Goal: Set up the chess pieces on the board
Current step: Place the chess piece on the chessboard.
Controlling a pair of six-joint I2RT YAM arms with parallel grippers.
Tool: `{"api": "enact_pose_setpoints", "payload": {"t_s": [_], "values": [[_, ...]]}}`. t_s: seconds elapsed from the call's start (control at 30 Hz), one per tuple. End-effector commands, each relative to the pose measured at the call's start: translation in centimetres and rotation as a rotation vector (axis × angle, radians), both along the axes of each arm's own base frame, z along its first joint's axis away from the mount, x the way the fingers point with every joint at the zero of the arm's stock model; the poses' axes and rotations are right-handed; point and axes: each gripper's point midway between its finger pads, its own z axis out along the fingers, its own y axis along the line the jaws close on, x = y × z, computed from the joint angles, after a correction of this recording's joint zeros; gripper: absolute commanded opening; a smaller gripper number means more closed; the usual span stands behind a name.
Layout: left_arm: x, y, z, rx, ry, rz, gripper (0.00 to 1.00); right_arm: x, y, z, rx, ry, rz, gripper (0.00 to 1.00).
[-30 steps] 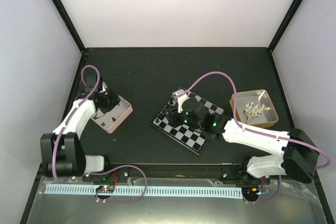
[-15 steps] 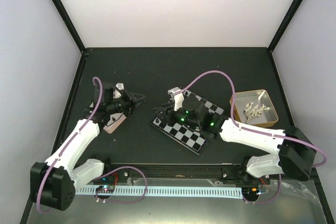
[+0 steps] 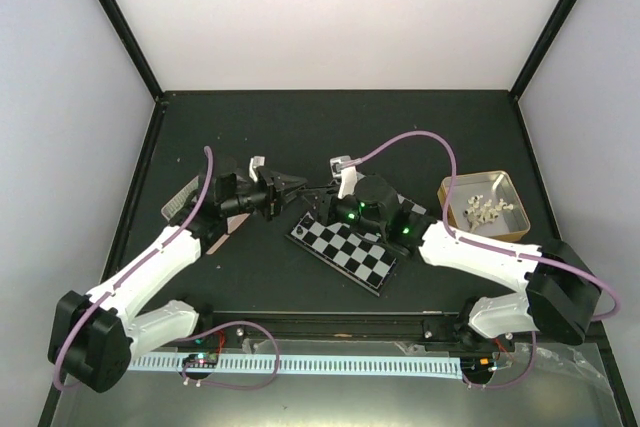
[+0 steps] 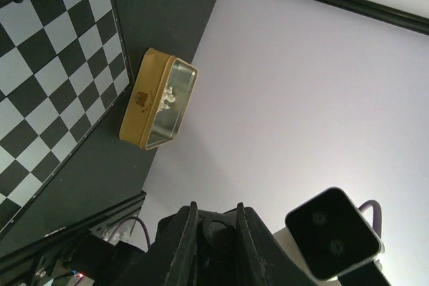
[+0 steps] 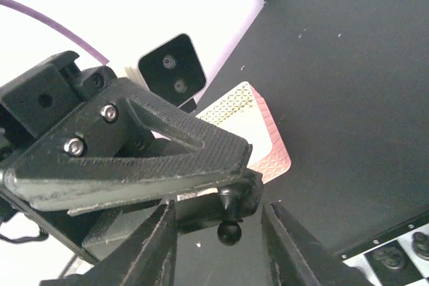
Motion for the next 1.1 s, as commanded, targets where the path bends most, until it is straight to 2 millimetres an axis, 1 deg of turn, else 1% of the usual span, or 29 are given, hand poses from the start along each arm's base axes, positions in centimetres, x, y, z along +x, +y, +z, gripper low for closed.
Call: {"api": "enact_pose_setpoints", "payload": {"t_s": [0.0,0.17,0.4,0.53,0.73,0.77,0.83,0.93,1.03,1.07], "values": [[-0.1,-1.1,3.0,-0.084,-0.025,-0.032,0.15,0.5,-0.8,1.2,0.060,-0.002,-0.038,0.31],[-0.2,-1.1,3.2,-0.090,-0.029,-0.032,0.15,0.3,-1.2,1.0,0.074,0.002,-0.042,0.19],[-0.3,-1.2,3.4,-0.097,-0.031,-0.036,0.15,0.4,-2.1,1.9,0.103,-0.029,-0.073,0.14],[-0.4,-1.2,3.5,-0.099,-0.032,-0.041,0.15,0.6,-2.0,2.2,0.104,-0.038,-0.076,0.12],[-0.6,-1.3,3.4,-0.101,-0.031,-0.050,0.16,0.7,-2.2,2.4,0.098,-0.052,-0.078,0.02],[-0.6,-1.4,3.3,-0.100,-0.028,-0.054,0.16,0.7,-2.2,2.5,0.098,-0.054,-0.078,0.01],[-0.6,-1.4,3.2,-0.096,-0.028,-0.056,0.18,0.5,-2.4,2.5,0.092,-0.055,-0.075,0.01],[-0.6,-1.4,3.0,-0.078,-0.036,-0.060,0.23,0.4,-2.8,2.3,0.072,-0.044,-0.071,0.01],[-0.5,-1.2,2.4,-0.029,-0.045,-0.059,0.34,0.3,-3.4,1.5,0.029,-0.019,-0.064,0.01],[-0.4,-1.0,2.0,0.006,-0.063,-0.059,0.38,0.2,-3.6,0.9,0.000,-0.001,-0.058,0.01]]}}
